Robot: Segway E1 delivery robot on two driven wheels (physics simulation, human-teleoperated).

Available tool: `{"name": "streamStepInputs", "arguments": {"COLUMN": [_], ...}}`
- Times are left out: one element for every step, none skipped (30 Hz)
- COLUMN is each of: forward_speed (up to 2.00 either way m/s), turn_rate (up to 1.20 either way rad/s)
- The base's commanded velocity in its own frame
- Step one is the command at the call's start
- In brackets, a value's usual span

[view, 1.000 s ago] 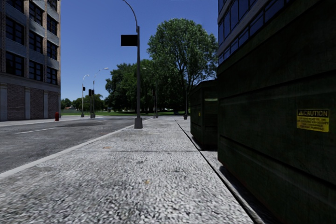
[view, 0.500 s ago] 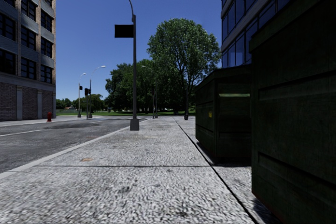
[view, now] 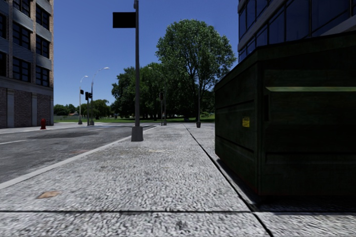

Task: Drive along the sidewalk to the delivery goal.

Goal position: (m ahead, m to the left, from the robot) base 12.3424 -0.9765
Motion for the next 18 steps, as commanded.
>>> {"name": "streamStepInputs", "arguments": {"forward_speed": [2.0,2.0,2.0,2.0,2.0,2.0,2.0,2.0,2.0,2.0,2.0,2.0,2.0,2.0,2.0,2.0,2.0,2.0], "turn_rate": [0.0,0.0,0.0,0.0,0.0,0.0,0.0,0.0,0.0,0.0,0.0,0.0,0.0,0.0,0.0,0.0,0.0,0.0]}}
